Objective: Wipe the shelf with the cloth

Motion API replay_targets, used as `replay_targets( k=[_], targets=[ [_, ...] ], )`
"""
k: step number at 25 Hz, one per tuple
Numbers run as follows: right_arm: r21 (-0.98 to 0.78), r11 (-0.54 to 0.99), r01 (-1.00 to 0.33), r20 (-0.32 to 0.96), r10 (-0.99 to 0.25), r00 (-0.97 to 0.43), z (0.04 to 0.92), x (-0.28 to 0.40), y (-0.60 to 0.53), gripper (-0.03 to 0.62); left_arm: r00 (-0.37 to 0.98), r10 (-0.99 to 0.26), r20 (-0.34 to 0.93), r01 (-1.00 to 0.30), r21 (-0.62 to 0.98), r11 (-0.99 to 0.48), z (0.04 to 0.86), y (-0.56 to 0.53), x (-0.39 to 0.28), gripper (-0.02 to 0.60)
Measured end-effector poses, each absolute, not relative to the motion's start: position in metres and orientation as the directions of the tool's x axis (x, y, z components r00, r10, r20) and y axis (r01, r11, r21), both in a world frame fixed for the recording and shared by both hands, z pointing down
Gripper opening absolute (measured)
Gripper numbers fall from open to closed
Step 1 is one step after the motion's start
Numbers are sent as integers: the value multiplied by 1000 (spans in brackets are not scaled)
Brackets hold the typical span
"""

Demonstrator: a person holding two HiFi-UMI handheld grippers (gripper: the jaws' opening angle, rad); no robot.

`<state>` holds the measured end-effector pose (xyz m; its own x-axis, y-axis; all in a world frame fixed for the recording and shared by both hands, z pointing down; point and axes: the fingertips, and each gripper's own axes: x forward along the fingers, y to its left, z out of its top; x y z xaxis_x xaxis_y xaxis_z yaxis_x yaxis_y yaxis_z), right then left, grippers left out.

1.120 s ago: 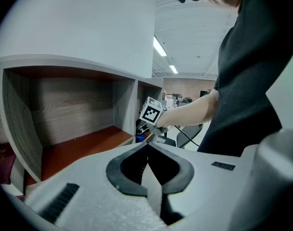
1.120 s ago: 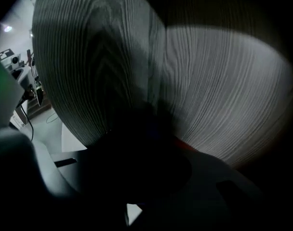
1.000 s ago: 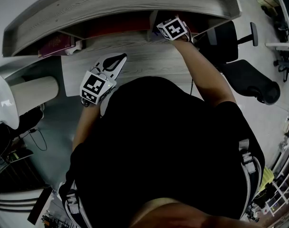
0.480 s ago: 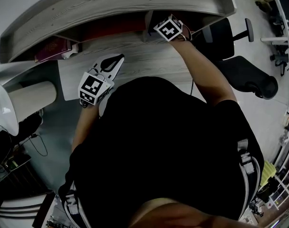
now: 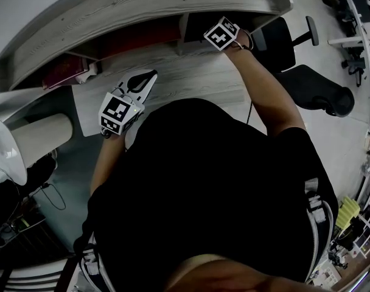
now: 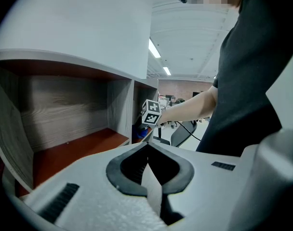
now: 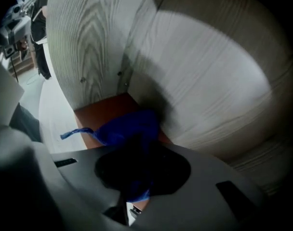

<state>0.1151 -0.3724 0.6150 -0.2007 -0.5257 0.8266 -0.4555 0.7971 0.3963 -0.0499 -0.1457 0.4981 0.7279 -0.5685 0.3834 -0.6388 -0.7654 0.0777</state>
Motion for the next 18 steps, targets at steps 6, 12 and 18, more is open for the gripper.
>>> replay_targets(
  k=[6,12,18],
  targets=[
    [460,762,-456,825,-557,-99,618,145,-381,55,738,-557,382,-625,76,-777,501,-144,-52,17],
    [539,740,-402,813,-581,20,612,155,-379,54,742,-554,377,-621,73,-781,493,-140,-57,17],
    [578,732,-362,804,-587,97,613,163,-378,50,742,-556,374,-621,71,-781,492,-139,-64,17]
  ],
)
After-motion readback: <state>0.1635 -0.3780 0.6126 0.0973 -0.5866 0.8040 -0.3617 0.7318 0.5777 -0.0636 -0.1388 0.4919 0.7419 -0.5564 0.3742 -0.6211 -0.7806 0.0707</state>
